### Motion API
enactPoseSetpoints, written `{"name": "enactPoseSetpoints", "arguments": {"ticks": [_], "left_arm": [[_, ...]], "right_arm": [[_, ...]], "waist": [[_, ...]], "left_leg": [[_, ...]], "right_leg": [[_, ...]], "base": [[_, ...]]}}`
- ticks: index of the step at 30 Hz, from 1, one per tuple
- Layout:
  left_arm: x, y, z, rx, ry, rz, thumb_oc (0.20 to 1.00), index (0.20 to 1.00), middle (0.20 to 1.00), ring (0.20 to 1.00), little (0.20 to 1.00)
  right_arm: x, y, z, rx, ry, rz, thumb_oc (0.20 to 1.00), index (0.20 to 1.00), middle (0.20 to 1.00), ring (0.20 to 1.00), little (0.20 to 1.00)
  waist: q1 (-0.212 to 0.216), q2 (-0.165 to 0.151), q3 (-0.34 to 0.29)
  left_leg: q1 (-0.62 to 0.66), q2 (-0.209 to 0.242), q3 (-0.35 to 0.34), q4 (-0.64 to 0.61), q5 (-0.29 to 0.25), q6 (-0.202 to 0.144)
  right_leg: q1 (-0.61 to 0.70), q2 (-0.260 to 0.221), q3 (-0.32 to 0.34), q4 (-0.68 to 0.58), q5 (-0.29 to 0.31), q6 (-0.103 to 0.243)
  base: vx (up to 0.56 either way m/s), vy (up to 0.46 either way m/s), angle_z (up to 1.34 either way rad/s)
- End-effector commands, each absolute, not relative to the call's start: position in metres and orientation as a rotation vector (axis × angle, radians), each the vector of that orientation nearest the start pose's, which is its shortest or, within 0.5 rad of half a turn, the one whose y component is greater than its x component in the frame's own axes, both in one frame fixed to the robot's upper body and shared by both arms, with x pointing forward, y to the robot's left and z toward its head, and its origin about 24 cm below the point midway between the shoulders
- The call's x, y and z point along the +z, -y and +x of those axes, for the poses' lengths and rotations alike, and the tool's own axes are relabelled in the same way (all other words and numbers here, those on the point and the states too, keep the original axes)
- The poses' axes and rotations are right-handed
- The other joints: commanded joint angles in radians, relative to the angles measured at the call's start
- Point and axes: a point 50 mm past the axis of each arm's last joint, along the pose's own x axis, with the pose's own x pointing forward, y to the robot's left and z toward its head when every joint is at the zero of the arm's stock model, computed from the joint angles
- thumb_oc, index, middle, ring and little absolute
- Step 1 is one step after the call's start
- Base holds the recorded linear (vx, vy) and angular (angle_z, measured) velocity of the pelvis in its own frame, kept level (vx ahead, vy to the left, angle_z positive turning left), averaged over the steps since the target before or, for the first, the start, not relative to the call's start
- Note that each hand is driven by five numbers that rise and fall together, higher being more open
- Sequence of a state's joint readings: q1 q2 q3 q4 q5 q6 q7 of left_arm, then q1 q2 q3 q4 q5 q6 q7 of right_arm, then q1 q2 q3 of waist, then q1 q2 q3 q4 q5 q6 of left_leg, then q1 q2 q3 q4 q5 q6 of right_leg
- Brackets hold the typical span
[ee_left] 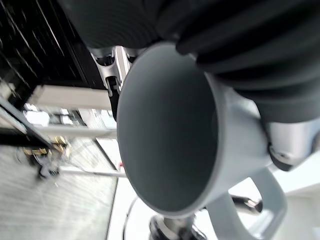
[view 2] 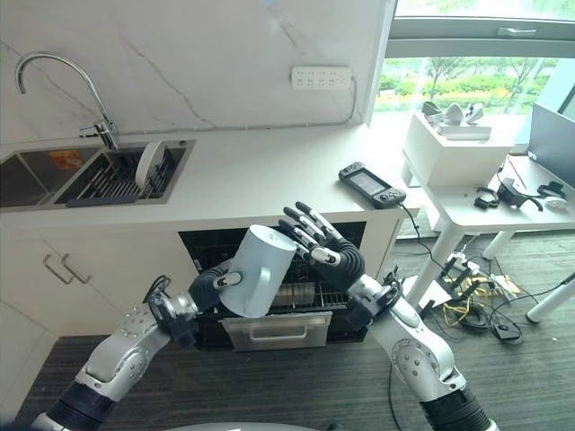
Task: Place the dishes in the dishwasher.
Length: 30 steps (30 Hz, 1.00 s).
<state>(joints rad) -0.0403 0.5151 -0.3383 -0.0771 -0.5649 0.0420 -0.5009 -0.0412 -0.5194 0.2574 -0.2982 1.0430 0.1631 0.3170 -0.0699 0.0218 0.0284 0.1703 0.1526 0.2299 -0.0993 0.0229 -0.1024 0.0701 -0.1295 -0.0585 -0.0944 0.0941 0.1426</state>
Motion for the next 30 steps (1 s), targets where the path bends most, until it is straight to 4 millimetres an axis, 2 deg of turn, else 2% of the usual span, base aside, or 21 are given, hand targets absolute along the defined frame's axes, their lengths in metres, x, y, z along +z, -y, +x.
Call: {"name": "enactPoseSetpoints", "arguments": {"ticks": [1,7,14,23,30], "left_arm": [[0.085,-0.144,0.251,-0.828,0.066,0.004,0.200,0.200,0.200,0.200,0.200],[0.086,-0.138,0.251,-0.853,0.071,-0.017,0.200,0.200,0.200,0.200,0.200],[0.087,-0.133,0.250,-0.887,0.074,-0.011,0.200,0.200,0.200,0.200,0.200],[0.089,-0.129,0.250,-0.938,0.079,-0.020,0.200,0.200,0.200,0.200,0.200],[0.087,-0.128,0.249,-0.947,0.070,0.011,0.200,0.200,0.200,0.200,0.200]], "right_arm": [[0.142,0.120,0.233,0.928,0.149,0.551,1.000,1.000,1.000,1.000,1.000],[0.133,0.119,0.237,0.870,0.103,0.548,1.000,1.000,1.000,1.000,1.000],[0.127,0.130,0.246,0.729,0.106,0.492,1.000,1.000,1.000,1.000,1.000],[0.122,0.124,0.249,0.736,0.069,0.489,1.000,1.000,1.000,1.000,1.000],[0.120,0.115,0.246,0.823,0.019,0.471,1.000,1.000,1.000,1.000,1.000]], "waist": [[0.017,-0.035,0.025],[0.016,-0.037,0.026],[0.013,-0.035,0.025],[0.015,-0.031,0.023],[0.020,-0.037,0.023]], "left_leg": [[0.004,0.005,-0.022,0.012,-0.033,0.022],[0.006,0.007,-0.017,0.012,-0.032,0.021],[0.008,0.011,-0.010,0.012,-0.035,0.021],[0.010,0.015,-0.006,0.012,-0.033,0.018],[0.006,0.014,-0.012,0.012,-0.032,0.019]], "right_leg": [[0.018,-0.074,-0.080,0.007,-0.007,0.054],[0.019,-0.074,-0.083,0.007,-0.005,0.055],[0.021,-0.075,-0.086,0.007,-0.007,0.055],[0.024,-0.075,-0.092,0.007,-0.007,0.053],[0.023,-0.073,-0.090,0.007,-0.009,0.052]], "base": [[0.00,0.000,0.00],[0.00,0.000,0.00],[0.00,0.000,0.00],[0.00,0.000,0.00],[0.00,0.000,0.00]]}}
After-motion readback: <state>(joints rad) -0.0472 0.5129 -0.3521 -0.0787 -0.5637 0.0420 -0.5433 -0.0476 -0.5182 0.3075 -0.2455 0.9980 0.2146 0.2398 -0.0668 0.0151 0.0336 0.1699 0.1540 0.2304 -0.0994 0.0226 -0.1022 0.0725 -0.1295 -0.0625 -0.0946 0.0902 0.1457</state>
